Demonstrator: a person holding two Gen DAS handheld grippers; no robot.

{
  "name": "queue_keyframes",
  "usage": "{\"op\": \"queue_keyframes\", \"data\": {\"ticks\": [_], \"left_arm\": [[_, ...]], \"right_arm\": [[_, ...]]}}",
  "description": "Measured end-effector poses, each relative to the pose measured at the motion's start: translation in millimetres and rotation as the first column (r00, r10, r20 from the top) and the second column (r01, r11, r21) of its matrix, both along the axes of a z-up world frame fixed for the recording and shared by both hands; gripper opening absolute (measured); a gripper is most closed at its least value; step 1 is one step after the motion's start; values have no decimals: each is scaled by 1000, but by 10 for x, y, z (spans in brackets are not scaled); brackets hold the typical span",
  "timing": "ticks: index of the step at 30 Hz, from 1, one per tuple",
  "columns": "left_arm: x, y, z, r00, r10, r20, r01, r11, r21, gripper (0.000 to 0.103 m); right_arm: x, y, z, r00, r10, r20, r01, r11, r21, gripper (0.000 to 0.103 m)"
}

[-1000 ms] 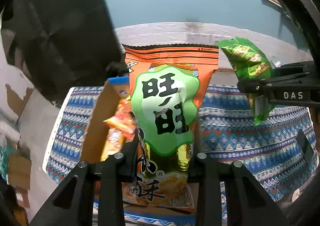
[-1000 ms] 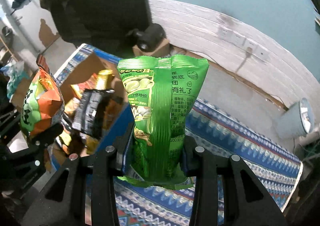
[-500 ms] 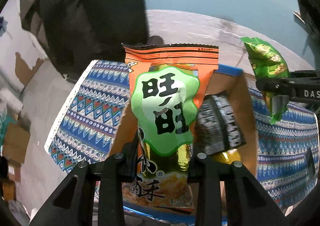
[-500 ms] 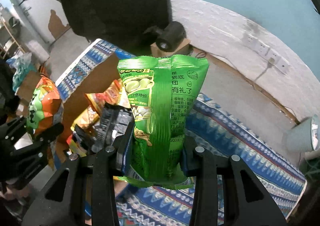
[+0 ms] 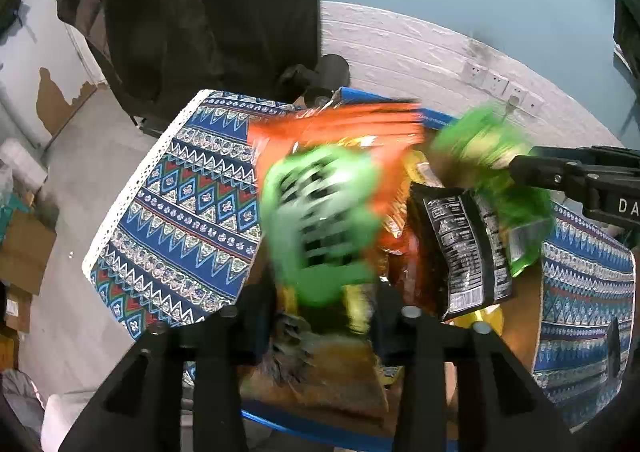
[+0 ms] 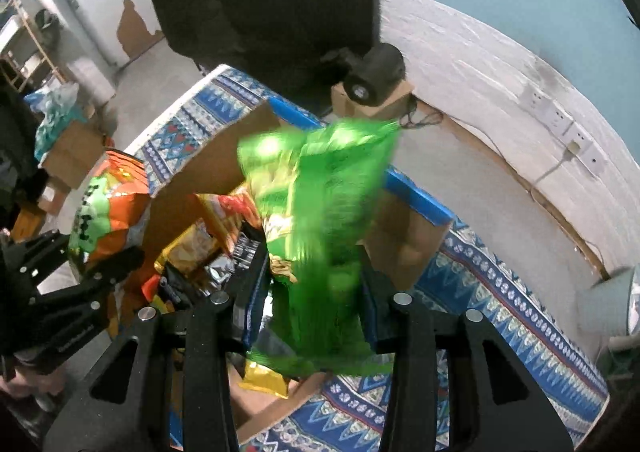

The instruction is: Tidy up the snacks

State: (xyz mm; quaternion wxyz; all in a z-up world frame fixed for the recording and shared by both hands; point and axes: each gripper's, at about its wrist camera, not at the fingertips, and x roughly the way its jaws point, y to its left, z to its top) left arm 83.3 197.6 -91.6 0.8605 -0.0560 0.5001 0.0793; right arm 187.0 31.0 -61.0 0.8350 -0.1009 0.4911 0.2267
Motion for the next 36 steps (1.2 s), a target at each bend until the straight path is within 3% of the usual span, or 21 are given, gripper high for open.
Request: {"op": "queue_keyframes", "data": {"ticks": [3, 8, 14, 28, 32, 36], "left_arm": [[-19, -22, 49, 1000, 9, 13, -9, 1000, 22, 63], [-73, -88, 163, 1000, 2, 29, -3, 998, 58, 75], [-170, -215, 344, 998, -28, 55, 23, 995, 93, 81], [-513, -487, 770, 991, -75, 113, 56, 985, 164, 90], [-606, -550, 817, 988, -74, 139, 42, 974, 222, 93], [-663, -574, 861, 986, -73, 149, 42, 979, 199, 93]], "right_arm": [[-37, 9, 65, 1000, 12, 29, -13, 1000, 13, 43], [-116, -59, 180, 998, -2, 57, -1, 999, 43, 52], [-327, -176, 292, 997, -20, 75, 16, 999, 44, 62], [-858, -473, 606, 986, -55, 159, 42, 996, 80, 71], [-999, -564, 631, 982, -61, 181, 46, 995, 87, 76], [-1124, -653, 651, 976, -70, 206, 53, 995, 87, 77]]}}
